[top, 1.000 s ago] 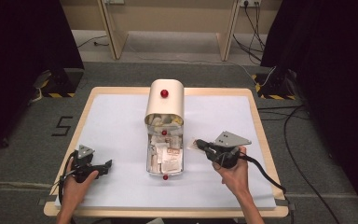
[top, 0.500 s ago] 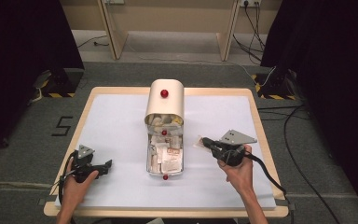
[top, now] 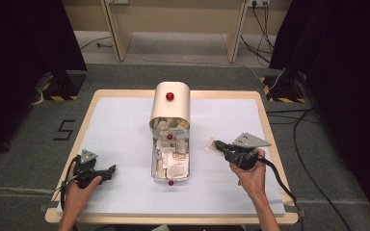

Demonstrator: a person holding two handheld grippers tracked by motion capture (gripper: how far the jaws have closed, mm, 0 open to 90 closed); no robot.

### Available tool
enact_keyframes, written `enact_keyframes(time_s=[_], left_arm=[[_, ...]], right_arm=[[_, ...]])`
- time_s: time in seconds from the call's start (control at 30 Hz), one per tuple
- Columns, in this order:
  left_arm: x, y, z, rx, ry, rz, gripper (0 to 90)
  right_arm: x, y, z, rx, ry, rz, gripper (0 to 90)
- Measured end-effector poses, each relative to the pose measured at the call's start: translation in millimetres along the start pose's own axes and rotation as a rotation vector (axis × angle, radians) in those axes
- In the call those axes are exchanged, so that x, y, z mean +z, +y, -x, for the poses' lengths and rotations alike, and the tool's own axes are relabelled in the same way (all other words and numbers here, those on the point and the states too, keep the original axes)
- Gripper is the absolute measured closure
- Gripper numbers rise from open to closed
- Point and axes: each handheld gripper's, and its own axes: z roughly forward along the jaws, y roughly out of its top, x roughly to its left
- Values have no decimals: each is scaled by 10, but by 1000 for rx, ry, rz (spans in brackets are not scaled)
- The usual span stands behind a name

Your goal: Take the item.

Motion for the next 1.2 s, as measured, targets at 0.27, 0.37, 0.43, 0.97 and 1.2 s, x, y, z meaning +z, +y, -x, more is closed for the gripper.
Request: enact_keyframes(time_s=[0.27, 0.37, 0.43, 0.97, 1.2], left_arm=[[0, 0, 0, 0, 0, 0, 113], [0, 0, 0, 0, 0, 0, 113], [0, 0, 0, 0, 0, 0, 113], [0, 0, 0, 0, 0, 0, 113], [0, 0, 0, 0, 0, 0, 113]], right_arm=[[-4, -64, 91, 15, -23, -16, 886], [-5, -93, 127, 24, -31, -23, 886], [-6, -107, 149, 22, -42, -33, 885], [21, -223, 255, 46, -66, -65, 884], [33, -284, 310, 63, -74, -76, 884]])
